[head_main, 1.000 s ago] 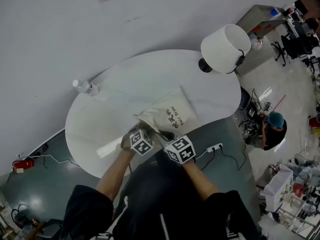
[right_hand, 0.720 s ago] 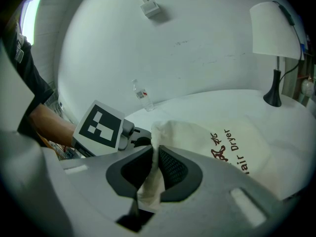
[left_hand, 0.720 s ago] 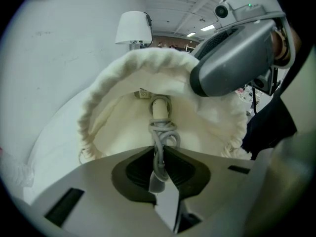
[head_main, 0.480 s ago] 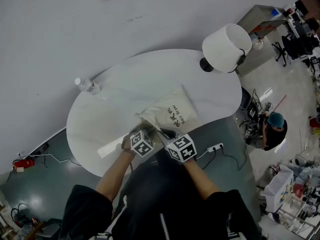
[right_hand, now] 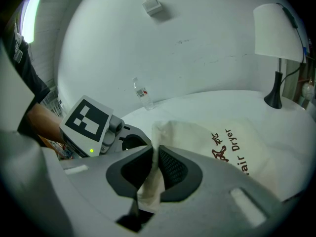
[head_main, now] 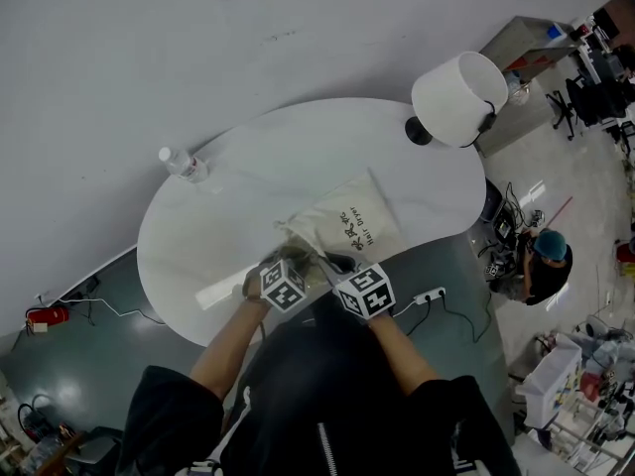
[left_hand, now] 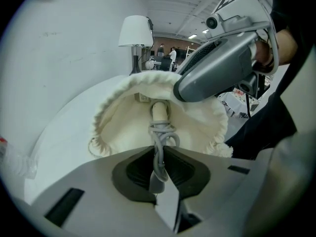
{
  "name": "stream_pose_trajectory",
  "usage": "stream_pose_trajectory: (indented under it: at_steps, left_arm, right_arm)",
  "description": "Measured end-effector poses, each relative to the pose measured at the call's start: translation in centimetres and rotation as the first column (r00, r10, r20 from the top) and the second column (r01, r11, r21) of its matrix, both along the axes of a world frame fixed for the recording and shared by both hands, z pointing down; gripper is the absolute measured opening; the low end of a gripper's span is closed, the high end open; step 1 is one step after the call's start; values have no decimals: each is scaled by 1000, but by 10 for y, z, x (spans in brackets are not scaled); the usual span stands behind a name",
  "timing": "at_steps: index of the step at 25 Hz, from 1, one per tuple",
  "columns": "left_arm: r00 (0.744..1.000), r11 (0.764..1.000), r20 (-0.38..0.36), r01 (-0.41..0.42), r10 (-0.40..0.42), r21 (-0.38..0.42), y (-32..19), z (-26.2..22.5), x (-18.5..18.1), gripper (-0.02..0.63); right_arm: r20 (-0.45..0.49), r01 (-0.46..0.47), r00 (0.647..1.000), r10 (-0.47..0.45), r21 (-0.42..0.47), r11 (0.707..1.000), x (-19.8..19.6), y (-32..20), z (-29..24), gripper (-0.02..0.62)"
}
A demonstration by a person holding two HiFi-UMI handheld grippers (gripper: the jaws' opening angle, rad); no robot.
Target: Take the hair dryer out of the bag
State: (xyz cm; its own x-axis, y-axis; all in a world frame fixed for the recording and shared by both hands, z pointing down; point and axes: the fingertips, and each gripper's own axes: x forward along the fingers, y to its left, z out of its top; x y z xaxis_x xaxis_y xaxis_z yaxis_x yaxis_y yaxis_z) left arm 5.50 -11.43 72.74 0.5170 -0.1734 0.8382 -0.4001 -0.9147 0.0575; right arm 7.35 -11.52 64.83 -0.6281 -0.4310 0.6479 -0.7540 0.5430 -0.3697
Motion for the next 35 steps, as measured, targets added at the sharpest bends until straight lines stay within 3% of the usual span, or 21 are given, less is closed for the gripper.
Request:
stream_pose_trajectory:
  at_steps: [35]
  left_arm:
    - [997, 998, 45, 60, -60, -14, 9, -1, -70, 63]
  right_arm:
    - [-13, -23, 1000, 23, -2, 1000, -8, 1, 11, 32]
